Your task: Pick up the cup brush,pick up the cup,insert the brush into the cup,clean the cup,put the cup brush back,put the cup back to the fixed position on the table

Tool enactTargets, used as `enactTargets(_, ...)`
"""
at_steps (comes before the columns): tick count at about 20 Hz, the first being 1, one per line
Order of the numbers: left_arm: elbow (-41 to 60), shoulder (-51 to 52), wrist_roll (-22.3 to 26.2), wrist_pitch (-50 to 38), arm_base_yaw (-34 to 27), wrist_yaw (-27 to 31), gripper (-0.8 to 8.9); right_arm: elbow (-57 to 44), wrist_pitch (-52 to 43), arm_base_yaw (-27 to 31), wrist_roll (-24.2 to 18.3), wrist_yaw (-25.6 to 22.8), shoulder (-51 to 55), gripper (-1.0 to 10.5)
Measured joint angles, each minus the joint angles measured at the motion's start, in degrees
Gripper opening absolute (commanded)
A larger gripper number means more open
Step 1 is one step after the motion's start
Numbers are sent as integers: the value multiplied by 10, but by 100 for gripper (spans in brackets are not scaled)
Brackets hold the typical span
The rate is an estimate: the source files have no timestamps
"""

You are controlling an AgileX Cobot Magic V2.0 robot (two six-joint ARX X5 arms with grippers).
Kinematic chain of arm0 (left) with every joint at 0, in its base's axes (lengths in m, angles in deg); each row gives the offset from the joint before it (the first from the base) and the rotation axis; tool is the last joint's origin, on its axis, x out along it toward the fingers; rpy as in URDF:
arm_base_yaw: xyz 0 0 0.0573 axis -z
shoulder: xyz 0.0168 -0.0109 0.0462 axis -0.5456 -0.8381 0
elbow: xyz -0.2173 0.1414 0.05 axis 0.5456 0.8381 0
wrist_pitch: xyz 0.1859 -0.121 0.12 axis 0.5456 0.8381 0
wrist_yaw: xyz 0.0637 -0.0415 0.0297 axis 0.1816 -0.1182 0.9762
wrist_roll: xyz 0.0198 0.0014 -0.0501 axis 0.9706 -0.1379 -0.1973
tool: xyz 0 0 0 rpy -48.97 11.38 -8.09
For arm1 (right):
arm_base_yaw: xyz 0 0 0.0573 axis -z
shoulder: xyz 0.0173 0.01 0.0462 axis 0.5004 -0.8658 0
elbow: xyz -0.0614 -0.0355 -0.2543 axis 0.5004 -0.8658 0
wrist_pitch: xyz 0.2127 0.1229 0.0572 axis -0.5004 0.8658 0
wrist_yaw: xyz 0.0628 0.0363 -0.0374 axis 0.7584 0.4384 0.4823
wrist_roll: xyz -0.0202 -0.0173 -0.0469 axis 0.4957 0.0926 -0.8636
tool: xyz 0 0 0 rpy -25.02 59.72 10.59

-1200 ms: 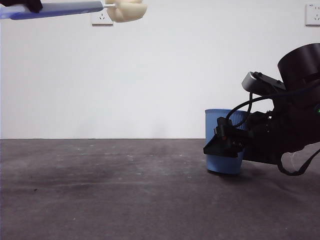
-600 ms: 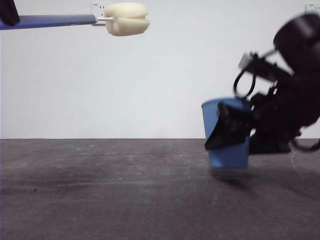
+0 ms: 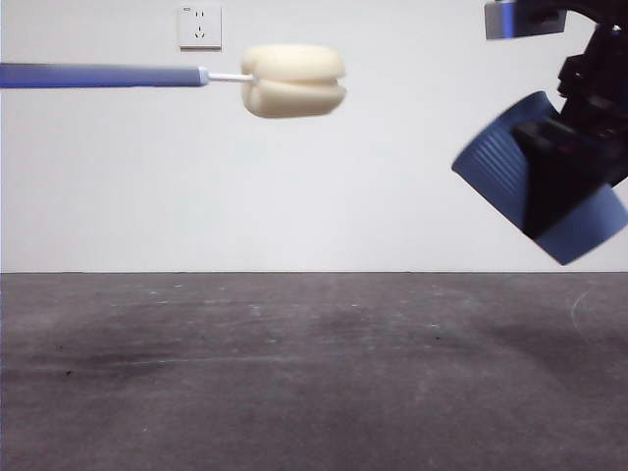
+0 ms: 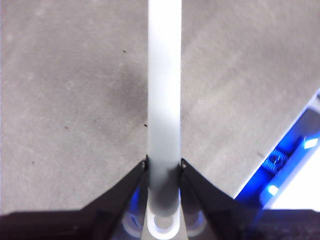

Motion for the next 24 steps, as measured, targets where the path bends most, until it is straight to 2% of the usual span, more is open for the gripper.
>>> enactTargets(5, 0, -31, 36, 0, 4, 0, -9, 2, 13, -27, -144, -80, 0, -13)
enactTargets(9, 0, -65, 42, -17, 30, 0, -9, 2, 13, -51, -261, -155, 0, -13)
enactTargets(12, 0, -90, 42, -31, 51, 0, -9, 2, 8, -68, -327, -194, 0, -13)
enactTargets(15, 0, -117, 41, -56, 70, 0, -9, 2, -12, -86, -361, -195, 0, -13)
enactTargets(24, 0, -153, 32, -103, 109, -17, -9, 3, -36, -136, -414, -195, -33, -13)
